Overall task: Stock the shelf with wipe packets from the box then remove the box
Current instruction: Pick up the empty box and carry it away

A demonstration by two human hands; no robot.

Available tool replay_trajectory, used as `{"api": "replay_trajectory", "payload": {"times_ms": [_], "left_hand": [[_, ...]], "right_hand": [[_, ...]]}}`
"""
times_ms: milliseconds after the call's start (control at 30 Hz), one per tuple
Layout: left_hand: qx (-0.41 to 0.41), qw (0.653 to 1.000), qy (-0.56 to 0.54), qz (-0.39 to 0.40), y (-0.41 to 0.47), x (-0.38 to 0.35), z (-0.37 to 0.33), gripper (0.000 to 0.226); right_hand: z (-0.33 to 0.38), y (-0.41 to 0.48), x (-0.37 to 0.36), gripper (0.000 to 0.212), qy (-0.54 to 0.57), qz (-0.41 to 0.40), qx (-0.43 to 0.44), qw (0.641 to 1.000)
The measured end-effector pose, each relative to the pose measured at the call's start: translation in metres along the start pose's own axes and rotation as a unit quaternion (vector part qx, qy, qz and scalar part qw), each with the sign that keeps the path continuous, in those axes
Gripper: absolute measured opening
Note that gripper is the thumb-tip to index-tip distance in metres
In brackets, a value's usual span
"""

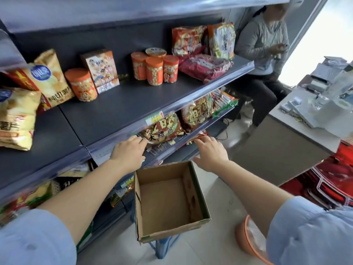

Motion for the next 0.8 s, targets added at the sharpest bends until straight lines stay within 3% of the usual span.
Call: {"api": "replay_trajectory", "payload": {"times_ms": [333, 800], "left_hand": [[0.036, 0.996, -0.028, 0.081, 0.002, -0.128, -0.005, 0.049], [0.109, 0.985, -0.052, 0.127, 0.003, -0.229, 0.002, 0.086]], "right_hand": [[-0.016, -0.045, -0.133, 0.064, 0.039, 0.076, -0.083, 0.993], [-0.02, -0.121, -0.244, 0.089, 0.089, 0.109, -0.187, 0.972]]}}
Point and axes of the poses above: each hand's wrist, its own y-axis towards the middle knuckle, its own x-axis out of the back of the hand, z = x × y, the point moved 3 cm from there along y, towards the middle knuckle, and after that the axes turned 11 degrees about -z, right-handed, at the moved point
